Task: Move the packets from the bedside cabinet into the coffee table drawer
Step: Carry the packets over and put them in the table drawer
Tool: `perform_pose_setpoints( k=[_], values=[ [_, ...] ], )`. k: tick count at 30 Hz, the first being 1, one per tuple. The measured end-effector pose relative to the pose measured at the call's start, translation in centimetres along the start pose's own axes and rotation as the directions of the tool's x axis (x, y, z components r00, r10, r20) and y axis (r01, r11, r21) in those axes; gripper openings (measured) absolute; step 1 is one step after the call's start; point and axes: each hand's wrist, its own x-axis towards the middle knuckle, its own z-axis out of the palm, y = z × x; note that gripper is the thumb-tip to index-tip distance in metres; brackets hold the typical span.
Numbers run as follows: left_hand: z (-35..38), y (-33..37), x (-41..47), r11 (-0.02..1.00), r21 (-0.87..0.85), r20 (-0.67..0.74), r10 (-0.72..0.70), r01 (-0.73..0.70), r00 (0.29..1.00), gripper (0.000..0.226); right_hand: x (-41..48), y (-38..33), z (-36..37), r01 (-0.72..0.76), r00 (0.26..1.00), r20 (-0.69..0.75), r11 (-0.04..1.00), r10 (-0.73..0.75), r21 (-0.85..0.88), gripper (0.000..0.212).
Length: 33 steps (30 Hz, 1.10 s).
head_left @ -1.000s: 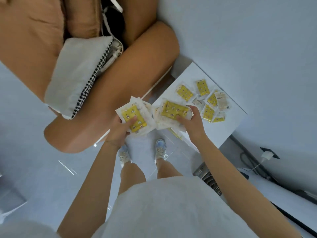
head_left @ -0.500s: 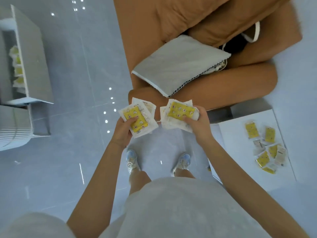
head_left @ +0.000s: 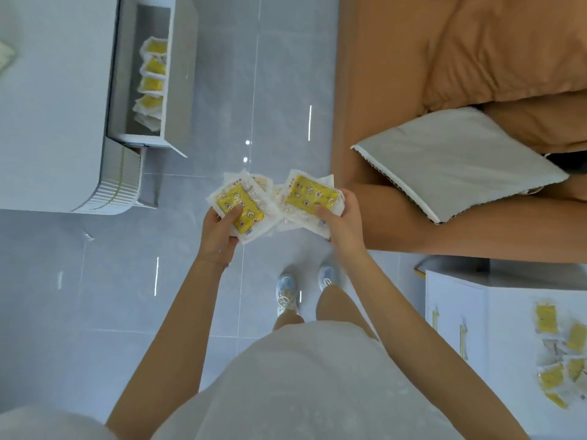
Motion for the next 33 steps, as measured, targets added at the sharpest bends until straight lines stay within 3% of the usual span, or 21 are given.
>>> perform_pose_setpoints(
  k=[11, 19, 28, 33],
  values=[
    [-0.1, 5.4, 7.7, 0.998, -0.066, -0.079, -0.021, 0.016, 0.997, 0.023, 9.3, -5.1, 4.1, -0.057, 0.997, 0.046, 0.998, 0.059, -0.033, 0.040],
    [0.8, 12.1, 14.2, 0.989, -0.143, -0.174, 0.004, -0.030, 0.985, 0.026, 17.9, -12.0, 9.2, -0.056, 0.970, 0.223, 0.978, 0.102, -0.203, 0.044],
    [-2.0, 19.4, 21.9, 0.957, -0.271, -0.311, 0.014, -0.103, 0.950, 0.024, 27.2, -18.9, 20.5, -0.053, 0.936, 0.315, 0.949, 0.156, -0.312, 0.047],
    [-2.8, 23.2, 27.9, 0.947, -0.316, -0.326, -0.047, -0.062, 0.944, 0.035, 32.8, -23.0, 29.0, 0.008, 0.918, 0.370, 0.928, 0.140, -0.371, 0.041]
  ],
)
